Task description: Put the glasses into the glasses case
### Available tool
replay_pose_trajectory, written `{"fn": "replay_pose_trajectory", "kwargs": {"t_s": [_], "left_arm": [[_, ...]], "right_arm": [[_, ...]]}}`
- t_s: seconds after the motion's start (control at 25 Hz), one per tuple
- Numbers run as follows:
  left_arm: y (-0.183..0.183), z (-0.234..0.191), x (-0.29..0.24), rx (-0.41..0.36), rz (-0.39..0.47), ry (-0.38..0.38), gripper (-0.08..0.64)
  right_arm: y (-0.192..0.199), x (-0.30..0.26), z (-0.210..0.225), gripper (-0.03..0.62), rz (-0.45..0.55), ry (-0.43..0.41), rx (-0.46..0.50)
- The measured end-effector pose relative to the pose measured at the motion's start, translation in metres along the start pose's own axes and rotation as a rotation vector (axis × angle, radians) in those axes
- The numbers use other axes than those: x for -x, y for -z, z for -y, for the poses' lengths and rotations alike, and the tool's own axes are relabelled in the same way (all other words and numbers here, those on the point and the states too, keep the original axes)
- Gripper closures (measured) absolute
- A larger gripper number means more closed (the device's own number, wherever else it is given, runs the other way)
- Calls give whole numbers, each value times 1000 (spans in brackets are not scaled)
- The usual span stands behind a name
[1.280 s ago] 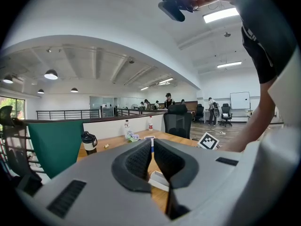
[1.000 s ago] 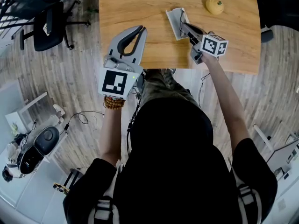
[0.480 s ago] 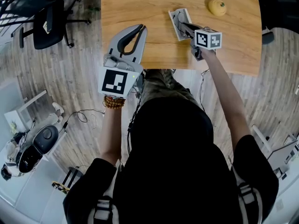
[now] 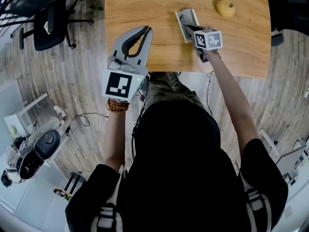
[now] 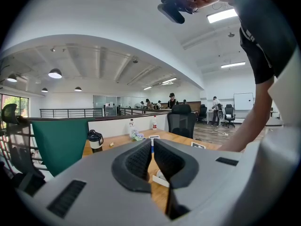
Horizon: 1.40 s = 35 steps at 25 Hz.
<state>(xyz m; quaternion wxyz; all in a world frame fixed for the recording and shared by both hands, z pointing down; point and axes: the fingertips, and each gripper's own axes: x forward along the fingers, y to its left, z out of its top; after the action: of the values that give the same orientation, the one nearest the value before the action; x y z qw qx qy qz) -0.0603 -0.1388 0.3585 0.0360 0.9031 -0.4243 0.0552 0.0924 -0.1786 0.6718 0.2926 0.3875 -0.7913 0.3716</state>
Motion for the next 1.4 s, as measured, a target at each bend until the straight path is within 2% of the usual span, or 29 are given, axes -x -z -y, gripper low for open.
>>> {"fn": "replay_pose_trajectory", "kwargs": {"t_s": [0.04,0.2,0.28,0.4,0.48,0.56,0.68,0.84,1.12,1.24,1.4], "left_arm": [[0,0,0,2,-1,0,528],[0,0,-5,10,2,2,528],[-1,2,-8,8,6,6,528],[-1,5,-9,8,5,14,528],[0,6,-10,6,3,17,528],[1,5,-11,8,0,15,528],[3,1,-10,21,-4,2,528],[3,-5,-10,34,-1,-16,528],[3,-10,-12,37,0,-20,528],[3,-10,-13,36,-3,-17,528],[3,-10,-15,32,-4,-10,528]], "right_arm": [[-1,1,-2,557,-2,2,9],[3,-8,-2,423,14,-50,30],[-3,2,-3,377,19,-16,78],[-12,14,3,315,1,87,170],[-7,6,10,281,-23,92,178],[1,-7,17,221,-59,70,163],[1,-15,20,223,-91,72,196],[-2,-14,24,205,-122,130,263],[-2,-20,29,195,-134,186,264],[4,-23,33,220,-151,224,317],[3,-25,34,260,-125,234,329]]}}
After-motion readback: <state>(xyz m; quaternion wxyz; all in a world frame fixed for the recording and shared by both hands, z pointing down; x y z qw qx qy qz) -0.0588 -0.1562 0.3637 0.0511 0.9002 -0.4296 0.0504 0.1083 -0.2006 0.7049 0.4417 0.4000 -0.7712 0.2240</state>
